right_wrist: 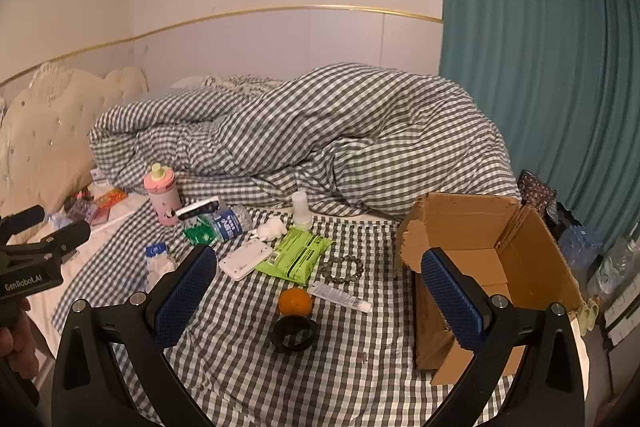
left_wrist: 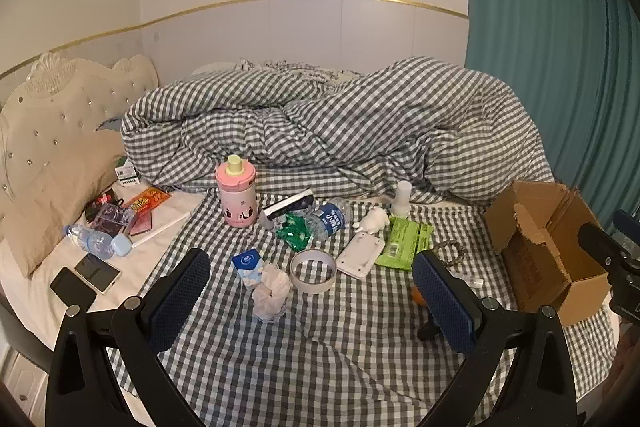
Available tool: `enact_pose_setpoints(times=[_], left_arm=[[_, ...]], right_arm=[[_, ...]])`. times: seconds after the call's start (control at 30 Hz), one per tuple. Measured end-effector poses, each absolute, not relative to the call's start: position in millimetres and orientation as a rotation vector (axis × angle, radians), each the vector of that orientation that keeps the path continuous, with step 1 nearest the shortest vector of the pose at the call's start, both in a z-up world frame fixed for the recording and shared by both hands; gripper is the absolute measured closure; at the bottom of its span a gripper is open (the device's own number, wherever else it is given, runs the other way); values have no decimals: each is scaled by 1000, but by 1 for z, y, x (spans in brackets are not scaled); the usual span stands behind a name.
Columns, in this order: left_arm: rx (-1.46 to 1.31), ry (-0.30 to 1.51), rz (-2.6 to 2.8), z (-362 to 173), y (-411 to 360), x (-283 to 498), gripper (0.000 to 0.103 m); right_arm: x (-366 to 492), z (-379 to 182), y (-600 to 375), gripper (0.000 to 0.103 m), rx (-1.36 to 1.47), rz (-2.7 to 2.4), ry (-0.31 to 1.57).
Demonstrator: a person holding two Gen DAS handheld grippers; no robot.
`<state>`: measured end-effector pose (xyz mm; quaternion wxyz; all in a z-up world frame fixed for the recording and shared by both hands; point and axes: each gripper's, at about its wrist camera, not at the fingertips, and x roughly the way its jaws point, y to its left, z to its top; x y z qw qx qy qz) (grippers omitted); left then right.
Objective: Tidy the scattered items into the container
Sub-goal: 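Lower the left tool onto the white scrunchie while the right tool lowers onto the black hair tie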
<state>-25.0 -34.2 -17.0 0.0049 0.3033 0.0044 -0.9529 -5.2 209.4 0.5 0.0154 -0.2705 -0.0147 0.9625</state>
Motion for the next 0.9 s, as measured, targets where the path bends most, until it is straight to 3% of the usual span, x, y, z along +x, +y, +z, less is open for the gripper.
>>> enact_pose_setpoints(times=[0.9], left_arm=[[1371, -55, -2814, -165, -95, -126, 0]], right_arm=[[-99, -107, 180, 0, -1248, 2927, -156]])
